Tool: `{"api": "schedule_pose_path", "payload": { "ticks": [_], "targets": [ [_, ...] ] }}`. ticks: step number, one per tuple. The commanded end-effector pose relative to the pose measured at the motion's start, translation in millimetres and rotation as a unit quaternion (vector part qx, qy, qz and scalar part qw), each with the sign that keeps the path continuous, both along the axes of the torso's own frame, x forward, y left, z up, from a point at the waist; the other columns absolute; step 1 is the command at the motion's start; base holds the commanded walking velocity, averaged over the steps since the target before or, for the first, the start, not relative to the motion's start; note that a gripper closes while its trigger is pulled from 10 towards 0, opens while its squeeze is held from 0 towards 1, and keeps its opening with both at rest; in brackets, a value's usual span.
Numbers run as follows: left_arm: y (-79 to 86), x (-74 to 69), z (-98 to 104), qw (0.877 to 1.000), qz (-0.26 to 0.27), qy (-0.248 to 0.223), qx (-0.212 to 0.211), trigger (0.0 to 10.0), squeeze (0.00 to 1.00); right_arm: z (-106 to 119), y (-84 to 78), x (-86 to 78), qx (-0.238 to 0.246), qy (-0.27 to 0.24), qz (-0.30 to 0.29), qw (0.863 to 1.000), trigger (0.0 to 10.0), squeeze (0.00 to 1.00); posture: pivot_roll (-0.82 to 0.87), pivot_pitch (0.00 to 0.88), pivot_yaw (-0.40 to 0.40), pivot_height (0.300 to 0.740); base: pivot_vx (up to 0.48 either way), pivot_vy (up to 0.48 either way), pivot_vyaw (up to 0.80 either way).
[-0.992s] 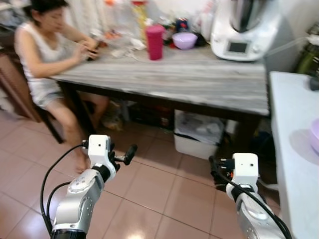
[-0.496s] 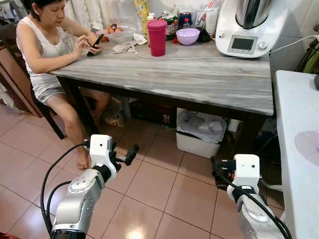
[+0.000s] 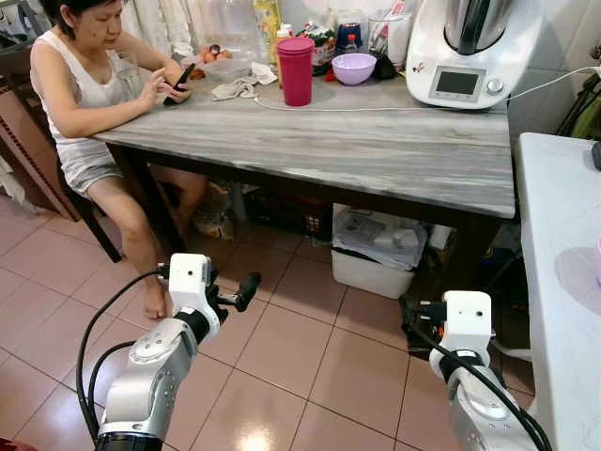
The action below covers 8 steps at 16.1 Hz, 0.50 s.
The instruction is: Setting the table
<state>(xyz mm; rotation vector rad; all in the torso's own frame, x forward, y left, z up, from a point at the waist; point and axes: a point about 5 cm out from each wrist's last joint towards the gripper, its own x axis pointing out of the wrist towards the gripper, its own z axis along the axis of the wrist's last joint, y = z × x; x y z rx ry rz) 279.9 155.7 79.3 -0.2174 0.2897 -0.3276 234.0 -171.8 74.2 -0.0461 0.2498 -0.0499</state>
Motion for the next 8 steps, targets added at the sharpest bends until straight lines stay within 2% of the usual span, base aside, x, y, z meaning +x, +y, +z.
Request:
{"api": "schedule_pose_path", "payload": {
  "ticks": [1, 3, 5, 8],
  "targets": [
    [1.5, -0.1, 2.9, 1.0, 0.002, -0.004, 0.008, 10.0, 0.0, 2.6, 1.0, 2.4, 0.006, -0.005, 0.002, 1.0, 10.0, 0.0, -0.23, 0.0, 0.081, 0.74, 0.0, 0.0, 0.0],
    [1.4, 0.1, 2.0, 1.0, 0.006, 0.001, 0.009, 10.0, 0.0, 1.7, 0.7, 2.4, 0.008, -0.002, 0.001, 1.0, 10.0, 0.0, -0.23, 0.0, 0.081, 0.74, 0.0, 0.0, -0.46],
    [1.2, 0.3, 1.5, 1.0, 0.008, 0.005, 0.008, 10.0, 0.0, 1.7, 0.9, 2.9, 0.009, -0.002, 0.001, 1.0, 10.0, 0.0, -0.23, 0.0, 0.081, 0.74, -0.244, 0.0, -0.47],
    [1.5, 1.6, 1.3, 1.0, 0.009, 0.008, 0.01, 10.0, 0.0, 1.3, 1.1, 3.7, 0.011, -0.002, 0.001, 1.0, 10.0, 0.0, -0.23, 0.0, 0.08, 0.74, -0.361, 0.0, 0.0]
  ]
}}
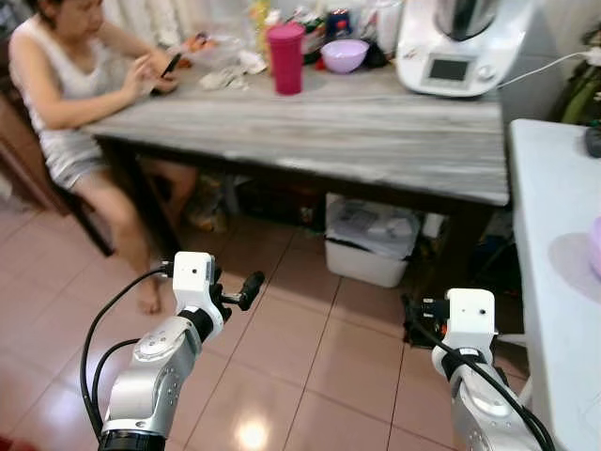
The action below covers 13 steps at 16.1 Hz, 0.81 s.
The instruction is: Setting the table
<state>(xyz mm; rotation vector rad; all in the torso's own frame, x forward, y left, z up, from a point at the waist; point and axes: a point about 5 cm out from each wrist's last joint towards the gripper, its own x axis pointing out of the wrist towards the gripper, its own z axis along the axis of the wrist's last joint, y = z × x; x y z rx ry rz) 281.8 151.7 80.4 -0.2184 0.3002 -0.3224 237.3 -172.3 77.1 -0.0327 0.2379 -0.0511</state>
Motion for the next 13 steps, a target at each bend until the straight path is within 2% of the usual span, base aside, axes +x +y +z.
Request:
{"api": "schedule_pose_path", "payload": {
  "ticks": [1, 7, 10, 13],
  "targets": [
    [5.4, 0.0, 0, 1.0, 0.008, 0.003, 0.01, 10.0, 0.0, -2, 1.7, 0.5, 0.005, 0.004, 0.002, 1.0, 10.0, 0.0, -0.23, 0.0, 0.08, 0.74, -0.401, 0.0, 0.0],
    [3.3, 1.0, 3, 1.0, 0.007, 0.002, 0.01, 10.0, 0.0, 8, -0.7, 4.2, 0.0, -0.019, -0.006, 1.0, 10.0, 0.0, -0.23, 0.0, 0.081, 0.74, -0.392, 0.0, 0.0],
    [2.6, -0.7, 7, 1.0, -0.011, -0.02, 0.001, 10.0, 0.0, 10, -2.1, 3.3, -0.003, -0.024, -0.011, 1.0, 10.0, 0.0, -0.24, 0.0, 0.081, 0.74, 0.0, 0.0, 0.0],
    [1.4, -3.3, 8, 0.999, -0.037, -0.022, -0.017, 10.0, 0.0, 11, -5.2, 3.2, -0.011, -0.028, -0.02, 0.999, 10.0, 0.0, -0.24, 0.0, 0.083, 0.74, 0.0, 0.0, 0.0]
  ]
}}
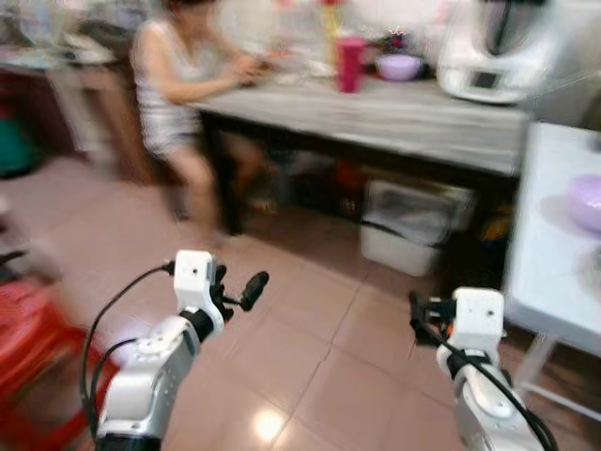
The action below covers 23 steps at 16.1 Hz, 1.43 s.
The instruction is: Setting the table
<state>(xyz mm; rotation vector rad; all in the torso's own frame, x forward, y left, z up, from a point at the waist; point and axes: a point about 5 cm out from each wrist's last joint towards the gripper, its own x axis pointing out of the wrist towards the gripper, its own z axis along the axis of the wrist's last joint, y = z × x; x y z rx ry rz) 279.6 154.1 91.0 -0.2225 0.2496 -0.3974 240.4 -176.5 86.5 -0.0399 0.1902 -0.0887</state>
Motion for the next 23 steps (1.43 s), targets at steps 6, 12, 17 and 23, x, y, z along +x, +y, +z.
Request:
{"api": "schedule_pose_path", "payload": {
  "ticks": [6, 12, 17, 23],
  "targets": [
    [-3.8, -5.8, 0, 1.0, -0.022, -0.008, 0.004, 10.0, 0.0, -1, -3.2, -1.2, -0.009, 0.0, -0.012, 1.0, 10.0, 0.0, -0.24, 0.0, 0.087, 0.74, 0.376, 0.0, 0.0],
    [-2.1, -7.3, -1, 1.0, -0.012, 0.001, -0.015, 10.0, 0.0, 0, -1.5, 1.0, -0.014, 0.0, -0.007, 1.0, 10.0, 0.0, -0.22, 0.0, 0.084, 0.74, 0.0, 0.0, 0.0],
    [0.7, -4.4, 14, 0.996, 0.027, -0.08, -0.02, 10.0, 0.0, 25, 6.6, 1.4, -0.073, -0.074, 0.03, 0.994, 10.0, 0.0, -0.22, 0.0, 0.071, 0.74, 0.0, 0.0, -0.4],
    [19.4, -5.0, 18, 0.976, 0.147, -0.158, 0.022, 10.0, 0.0, 29, -5.0, 1.6, -0.036, -0.102, -0.014, 0.994, 10.0, 0.0, -0.22, 0.0, 0.055, 0.74, 0.0, 0.0, 0.0]
  ]
}}
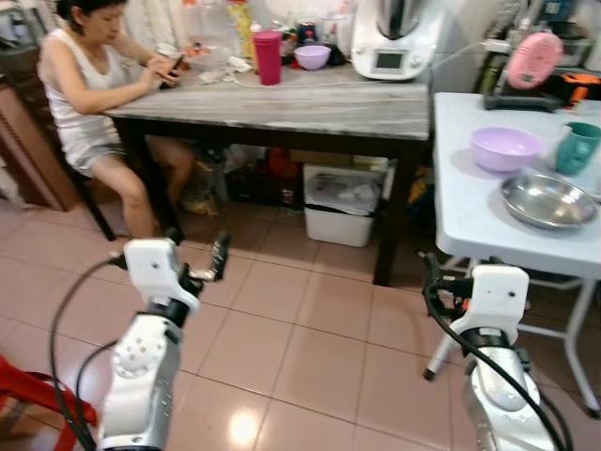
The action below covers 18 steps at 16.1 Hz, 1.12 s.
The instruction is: Setting the table
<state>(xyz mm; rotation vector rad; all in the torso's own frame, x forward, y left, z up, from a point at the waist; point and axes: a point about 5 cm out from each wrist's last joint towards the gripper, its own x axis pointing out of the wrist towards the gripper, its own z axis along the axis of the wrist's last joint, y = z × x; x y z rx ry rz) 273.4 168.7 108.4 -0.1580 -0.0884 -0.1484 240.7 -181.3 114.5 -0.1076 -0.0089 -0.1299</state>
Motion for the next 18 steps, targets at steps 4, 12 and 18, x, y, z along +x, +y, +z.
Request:
{"api": "schedule_pose_path", "payload": {
  "ticks": [4, 12, 18],
  "targets": [
    [-9.5, -3.5, -7, 1.0, -0.022, 0.012, 0.006, 10.0, 0.0, -1, 0.8, 0.5, 0.0, 0.004, 0.005, 1.0, 10.0, 0.0, -0.21, 0.0, 0.056, 0.74, 0.0, 0.0, 0.0],
    [-12.7, -1.4, -5, 0.998, -0.061, 0.01, 0.003, 10.0, 0.0, -5, 1.3, 0.9, 0.007, 0.008, 0.008, 1.0, 10.0, 0.0, -0.22, 0.0, 0.067, 0.74, 0.213, 0.0, -0.19],
    [-19.6, -4.2, -6, 0.997, -0.082, 0.013, -0.002, 10.0, 0.0, -7, 2.9, 1.9, 0.003, 0.009, 0.014, 1.0, 10.0, 0.0, -0.22, 0.0, 0.069, 0.74, 0.173, 0.0, 0.0]
  ]
}}
